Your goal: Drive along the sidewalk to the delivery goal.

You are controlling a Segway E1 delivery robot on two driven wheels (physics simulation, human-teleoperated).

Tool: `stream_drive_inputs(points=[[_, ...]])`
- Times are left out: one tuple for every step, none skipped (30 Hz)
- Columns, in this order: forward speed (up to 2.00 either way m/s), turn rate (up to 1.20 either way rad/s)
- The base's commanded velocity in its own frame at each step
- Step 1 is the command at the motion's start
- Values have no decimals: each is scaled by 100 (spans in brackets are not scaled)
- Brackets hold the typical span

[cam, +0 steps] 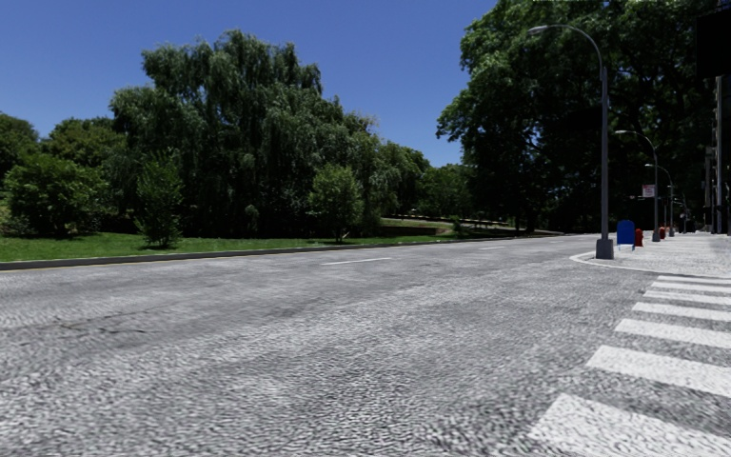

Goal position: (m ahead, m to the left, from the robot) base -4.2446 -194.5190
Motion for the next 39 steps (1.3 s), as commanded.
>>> stream_drive_inputs(points=[[0,-43],[0,-43],[0,-43],[0,-43],[0,-43],[0,-43],[0,-43],[0,-43],[0,-43],[0,-43],[0,-43],[0,-43],[0,-43],[0,-43],[0,-43],[0,-43],[0,-43],[0,-43],[0,-43],[0,-43],[0,-47],[0,-47],[0,-48],[0,-49],[0,-49],[0,-49],[0,-49],[0,-49],[0,-49],[0,-49],[0,-49],[0,-49],[0,-49],[0,-49],[0,-49],[0,-49],[0,-49],[0,-49],[0,-49]])
